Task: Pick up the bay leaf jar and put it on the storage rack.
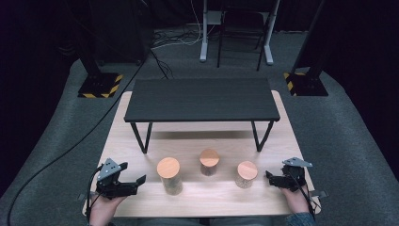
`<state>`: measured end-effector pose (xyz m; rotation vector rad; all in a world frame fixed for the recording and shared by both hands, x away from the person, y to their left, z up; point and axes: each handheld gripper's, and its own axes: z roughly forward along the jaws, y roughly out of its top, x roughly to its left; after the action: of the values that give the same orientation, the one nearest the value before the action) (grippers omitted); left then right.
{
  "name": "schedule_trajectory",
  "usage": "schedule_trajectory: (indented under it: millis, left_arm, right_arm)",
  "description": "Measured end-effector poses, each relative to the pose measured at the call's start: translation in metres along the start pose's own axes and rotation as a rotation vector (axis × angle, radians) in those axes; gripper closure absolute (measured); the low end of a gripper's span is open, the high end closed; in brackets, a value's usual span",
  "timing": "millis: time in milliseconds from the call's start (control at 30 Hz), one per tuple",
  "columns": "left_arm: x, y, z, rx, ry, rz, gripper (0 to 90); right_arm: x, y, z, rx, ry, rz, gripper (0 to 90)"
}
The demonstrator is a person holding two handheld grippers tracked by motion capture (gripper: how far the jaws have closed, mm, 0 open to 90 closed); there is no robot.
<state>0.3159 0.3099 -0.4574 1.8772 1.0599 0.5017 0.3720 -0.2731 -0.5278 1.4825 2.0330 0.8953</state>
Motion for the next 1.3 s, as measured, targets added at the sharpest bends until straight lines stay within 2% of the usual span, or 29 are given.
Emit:
schedule_trajectory:
  millis: [567,1300]
  left_arm:
    - [-0.022,0.012,-0.001,0.004,-0.055,0.059,8.3]
    - [-0.047,0.018,0.017,0.04,-0.107,0.115,8.3]
  right_arm:
    - [0.0,0.0,0.0,0.0,0.0,-0.001,7.8]
    - [0.001,0.0,0.0,0.001,0.003,-0.002,7.5]
